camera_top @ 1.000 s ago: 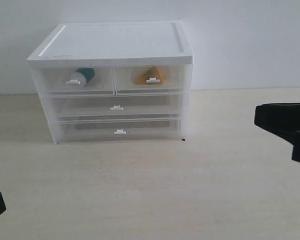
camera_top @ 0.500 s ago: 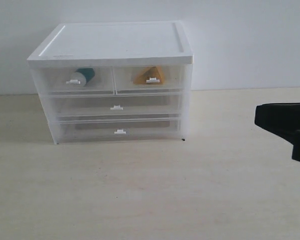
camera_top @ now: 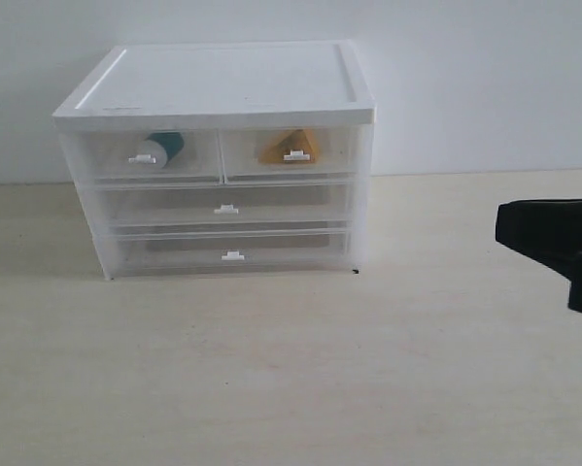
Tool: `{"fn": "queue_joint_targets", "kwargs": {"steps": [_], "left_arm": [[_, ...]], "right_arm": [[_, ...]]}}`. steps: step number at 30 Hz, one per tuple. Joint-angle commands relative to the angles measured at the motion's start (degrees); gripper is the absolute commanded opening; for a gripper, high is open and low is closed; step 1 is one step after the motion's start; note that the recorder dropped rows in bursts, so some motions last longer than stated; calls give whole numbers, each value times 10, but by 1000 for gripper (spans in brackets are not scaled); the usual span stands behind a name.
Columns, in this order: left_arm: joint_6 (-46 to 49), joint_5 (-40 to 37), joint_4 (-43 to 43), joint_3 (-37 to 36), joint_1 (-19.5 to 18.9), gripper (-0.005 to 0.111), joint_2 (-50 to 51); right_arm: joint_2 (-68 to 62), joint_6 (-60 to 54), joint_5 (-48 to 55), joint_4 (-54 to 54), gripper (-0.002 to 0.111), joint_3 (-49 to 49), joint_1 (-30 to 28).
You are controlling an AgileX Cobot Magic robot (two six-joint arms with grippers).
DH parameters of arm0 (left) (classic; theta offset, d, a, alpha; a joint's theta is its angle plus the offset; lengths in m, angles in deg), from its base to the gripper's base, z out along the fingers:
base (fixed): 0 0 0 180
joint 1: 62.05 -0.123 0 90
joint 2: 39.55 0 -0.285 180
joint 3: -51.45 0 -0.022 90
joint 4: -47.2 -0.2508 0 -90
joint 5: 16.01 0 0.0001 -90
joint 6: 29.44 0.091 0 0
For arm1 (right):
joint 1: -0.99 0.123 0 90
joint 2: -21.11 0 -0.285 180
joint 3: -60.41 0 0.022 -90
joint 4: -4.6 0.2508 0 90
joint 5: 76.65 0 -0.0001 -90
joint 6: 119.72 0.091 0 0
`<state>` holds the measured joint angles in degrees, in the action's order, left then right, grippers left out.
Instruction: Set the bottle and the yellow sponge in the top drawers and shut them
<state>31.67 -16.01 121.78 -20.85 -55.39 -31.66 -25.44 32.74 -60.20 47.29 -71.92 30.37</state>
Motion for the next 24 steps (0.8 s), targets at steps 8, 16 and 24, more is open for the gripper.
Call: {"fn": "queue_joint_targets", "kwargs": {"steps": [8, 16, 24], "left_arm": [[-541, 14, -575, -49, -2, 4, -1], [-637, -186, -766, -49, -2, 4, -1], [-637, -185, -766, -49, -2, 4, -1]], "right_arm": [[2, 2, -3, 1, 0, 2, -2], [2, 2, -3, 1, 0, 2, -2], [2, 0, -3, 1, 0, 2, -2]]}}
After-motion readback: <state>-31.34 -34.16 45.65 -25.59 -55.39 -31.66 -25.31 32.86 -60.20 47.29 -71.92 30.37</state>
